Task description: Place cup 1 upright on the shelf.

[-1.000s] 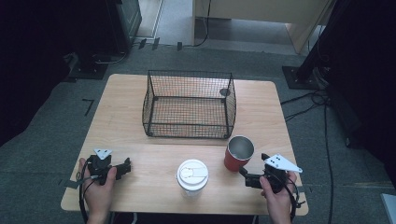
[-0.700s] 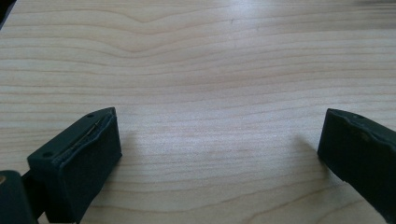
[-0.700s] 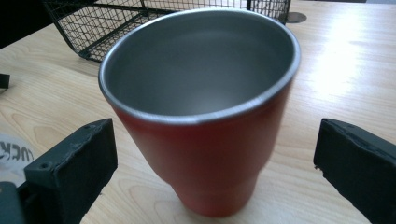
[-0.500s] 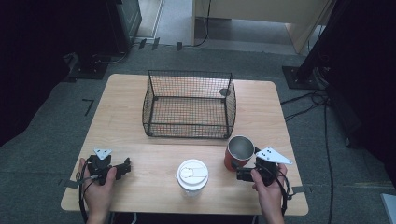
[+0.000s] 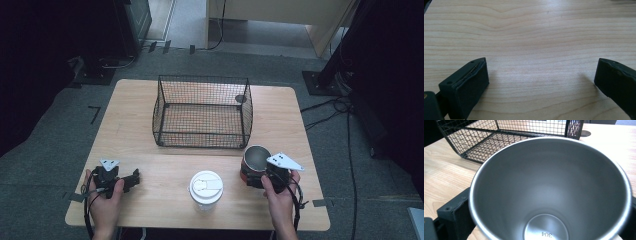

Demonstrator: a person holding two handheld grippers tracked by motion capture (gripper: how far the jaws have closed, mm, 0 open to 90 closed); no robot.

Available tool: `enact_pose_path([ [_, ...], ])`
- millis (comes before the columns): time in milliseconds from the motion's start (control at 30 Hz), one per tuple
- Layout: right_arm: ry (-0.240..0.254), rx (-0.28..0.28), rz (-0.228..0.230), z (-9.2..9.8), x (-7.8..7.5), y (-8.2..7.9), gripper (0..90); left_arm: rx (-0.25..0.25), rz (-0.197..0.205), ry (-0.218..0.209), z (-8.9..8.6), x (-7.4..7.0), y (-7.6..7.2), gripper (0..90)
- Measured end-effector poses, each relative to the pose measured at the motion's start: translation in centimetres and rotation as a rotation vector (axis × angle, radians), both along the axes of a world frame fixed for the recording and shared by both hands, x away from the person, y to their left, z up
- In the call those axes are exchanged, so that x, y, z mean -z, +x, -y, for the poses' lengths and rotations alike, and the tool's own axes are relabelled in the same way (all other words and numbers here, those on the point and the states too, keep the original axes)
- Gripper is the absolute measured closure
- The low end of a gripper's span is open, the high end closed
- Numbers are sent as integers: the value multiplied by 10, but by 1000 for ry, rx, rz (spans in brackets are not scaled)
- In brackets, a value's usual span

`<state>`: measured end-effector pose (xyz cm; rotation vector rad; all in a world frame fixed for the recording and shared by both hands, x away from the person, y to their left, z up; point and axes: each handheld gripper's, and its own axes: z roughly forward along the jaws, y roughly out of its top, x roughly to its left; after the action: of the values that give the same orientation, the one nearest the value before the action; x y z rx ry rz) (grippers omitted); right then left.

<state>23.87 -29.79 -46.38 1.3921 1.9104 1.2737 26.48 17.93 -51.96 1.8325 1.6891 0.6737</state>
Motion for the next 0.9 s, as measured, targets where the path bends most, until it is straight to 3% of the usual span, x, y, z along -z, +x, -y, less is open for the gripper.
enact_pose_path([
  [300, 14, 26, 6, -4, 1, 4, 31, 1, 0, -3, 0, 0, 0, 0],
  [600, 9, 19, 18, -5, 0, 1, 46, 0, 1, -3, 0, 0, 0, 0],
  [733, 38, 24, 18, -3, -1, 1, 56, -1, 2, -6, -1, 0, 0, 0],
  [900, 37, 22, 29, -4, -3, 0, 61, -1, 2, -7, -1, 0, 0, 0],
])
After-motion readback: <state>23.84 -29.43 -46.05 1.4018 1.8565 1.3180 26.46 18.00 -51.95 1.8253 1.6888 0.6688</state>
